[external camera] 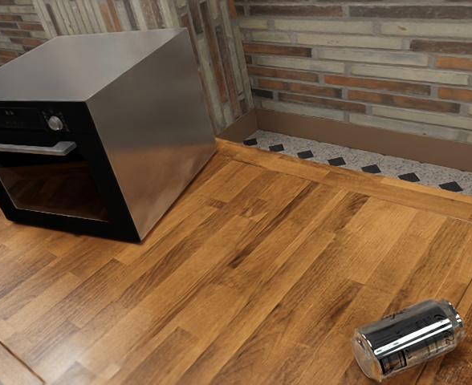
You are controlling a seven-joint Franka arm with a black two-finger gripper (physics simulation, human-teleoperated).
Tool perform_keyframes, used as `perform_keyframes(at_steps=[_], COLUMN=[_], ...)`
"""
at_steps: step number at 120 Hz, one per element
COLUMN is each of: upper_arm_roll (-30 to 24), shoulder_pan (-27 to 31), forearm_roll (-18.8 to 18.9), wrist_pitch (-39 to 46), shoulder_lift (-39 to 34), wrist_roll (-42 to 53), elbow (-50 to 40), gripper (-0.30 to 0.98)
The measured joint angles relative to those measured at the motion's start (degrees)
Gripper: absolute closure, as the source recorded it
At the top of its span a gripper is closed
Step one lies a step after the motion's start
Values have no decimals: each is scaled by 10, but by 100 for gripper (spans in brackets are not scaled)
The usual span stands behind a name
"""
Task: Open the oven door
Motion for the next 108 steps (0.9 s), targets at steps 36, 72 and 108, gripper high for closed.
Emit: perform_keyframes(at_steps=[36,72,108], upper_arm_roll=[-91,47,39], shoulder_pan=[-76,-98,-18], forearm_roll=[38,-16,-87], wrist_pitch=[43,16,60], shoulder_lift=[-52,-82,-7], wrist_roll=[74,169,288], elbow=[-65,-125,-66], gripper=[0,0,0])
